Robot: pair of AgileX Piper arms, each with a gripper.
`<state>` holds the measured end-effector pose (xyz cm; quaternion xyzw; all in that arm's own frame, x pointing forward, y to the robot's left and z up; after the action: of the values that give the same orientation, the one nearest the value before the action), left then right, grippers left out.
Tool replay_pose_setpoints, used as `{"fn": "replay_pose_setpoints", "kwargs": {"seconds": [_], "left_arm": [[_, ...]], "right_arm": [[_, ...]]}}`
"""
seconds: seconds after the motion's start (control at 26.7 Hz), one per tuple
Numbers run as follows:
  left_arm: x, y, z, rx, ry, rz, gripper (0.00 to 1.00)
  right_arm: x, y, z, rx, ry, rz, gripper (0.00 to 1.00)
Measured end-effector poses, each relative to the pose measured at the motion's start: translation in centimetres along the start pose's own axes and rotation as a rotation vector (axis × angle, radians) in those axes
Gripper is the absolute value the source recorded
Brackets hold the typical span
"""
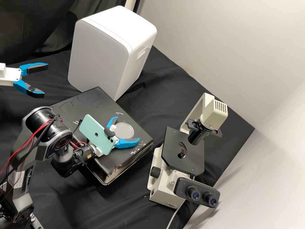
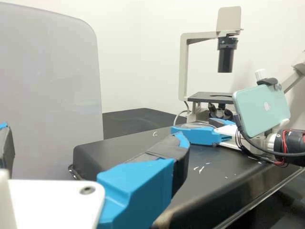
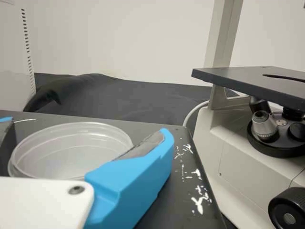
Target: Place the petri dish on the microscope
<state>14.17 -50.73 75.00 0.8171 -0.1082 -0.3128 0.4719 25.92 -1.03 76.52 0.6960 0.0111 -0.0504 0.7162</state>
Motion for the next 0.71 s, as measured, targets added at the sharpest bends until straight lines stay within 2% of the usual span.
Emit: {"fn": "replay_pose_setpoints", "kwargs": {"seconds": [0.22, 0.64, 0.71], "left_arm": [[0.01, -0.02, 0.08, 0.000, -0.005, -0.001, 1.00], [0.01, -0.02, 0.08, 0.000, -0.005, -0.001, 1.00], [0.01, -0.02, 0.08, 0.000, -0.005, -0.001, 1.00]], "right_arm": [[0.00, 0.14, 0.14, 0.001, -0.006, 0.005, 0.00], [0.00, 0.37, 0.23, 0.002, 0.008, 0.009, 0.00], [0.00, 0.47, 0.32, 0.011, 0.006, 0.013, 0.00]]}}
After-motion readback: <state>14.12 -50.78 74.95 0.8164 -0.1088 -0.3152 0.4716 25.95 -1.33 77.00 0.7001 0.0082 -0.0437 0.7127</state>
